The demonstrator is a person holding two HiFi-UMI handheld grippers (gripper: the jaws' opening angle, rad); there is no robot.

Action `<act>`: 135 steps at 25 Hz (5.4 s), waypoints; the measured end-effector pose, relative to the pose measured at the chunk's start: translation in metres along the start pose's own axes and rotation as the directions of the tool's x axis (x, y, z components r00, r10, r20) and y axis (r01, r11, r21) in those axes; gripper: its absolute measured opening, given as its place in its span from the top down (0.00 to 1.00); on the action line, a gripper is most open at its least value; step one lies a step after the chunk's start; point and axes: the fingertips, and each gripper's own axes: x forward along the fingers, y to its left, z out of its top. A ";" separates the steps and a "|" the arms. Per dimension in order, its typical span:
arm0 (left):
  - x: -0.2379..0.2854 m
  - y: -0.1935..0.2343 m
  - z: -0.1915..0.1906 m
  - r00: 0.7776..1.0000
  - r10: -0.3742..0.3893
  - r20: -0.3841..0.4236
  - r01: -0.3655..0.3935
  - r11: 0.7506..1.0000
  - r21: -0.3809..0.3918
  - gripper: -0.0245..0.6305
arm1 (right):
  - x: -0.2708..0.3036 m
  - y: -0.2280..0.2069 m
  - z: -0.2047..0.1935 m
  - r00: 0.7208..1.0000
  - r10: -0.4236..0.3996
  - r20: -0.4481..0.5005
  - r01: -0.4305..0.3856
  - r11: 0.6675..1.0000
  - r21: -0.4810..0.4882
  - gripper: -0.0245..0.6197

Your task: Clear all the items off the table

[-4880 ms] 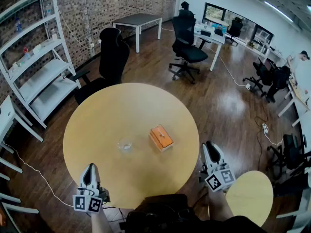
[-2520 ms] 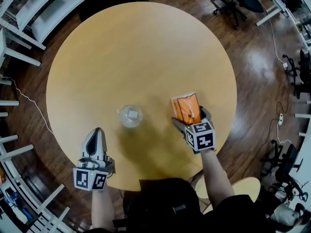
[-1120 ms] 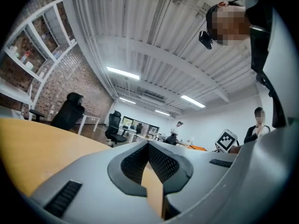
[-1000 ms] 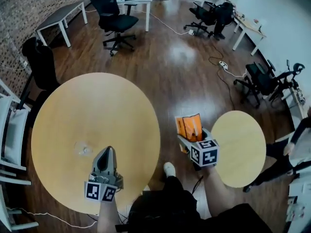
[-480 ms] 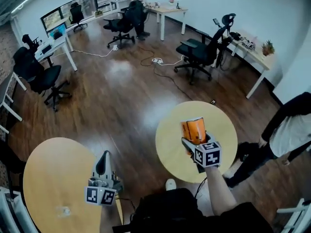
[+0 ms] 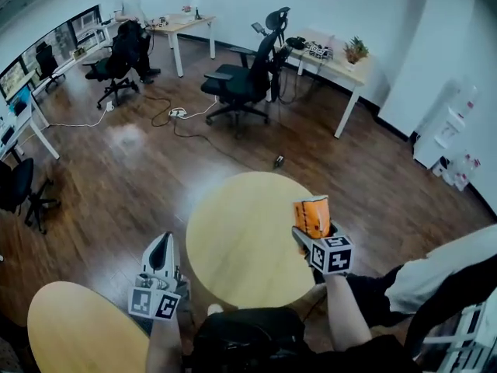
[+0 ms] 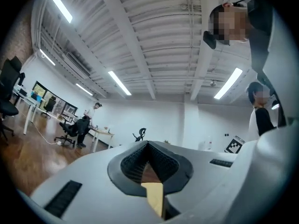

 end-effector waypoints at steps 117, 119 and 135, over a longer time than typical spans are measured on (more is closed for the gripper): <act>-0.245 0.080 0.046 0.791 0.612 0.024 -0.611 0.786 0.094 0.97 | -0.007 0.298 0.091 0.627 0.679 0.382 -0.547 0.733 -0.404 0.64; -0.283 0.079 0.054 0.732 0.679 0.062 -0.681 0.726 0.095 0.97 | -0.006 0.333 0.087 0.588 0.736 0.336 -0.598 0.675 -0.432 0.64; -0.545 0.033 0.131 0.349 0.883 0.315 -0.937 0.338 0.091 0.97 | -0.114 0.571 0.012 0.254 0.965 0.060 -0.797 0.243 -0.553 0.64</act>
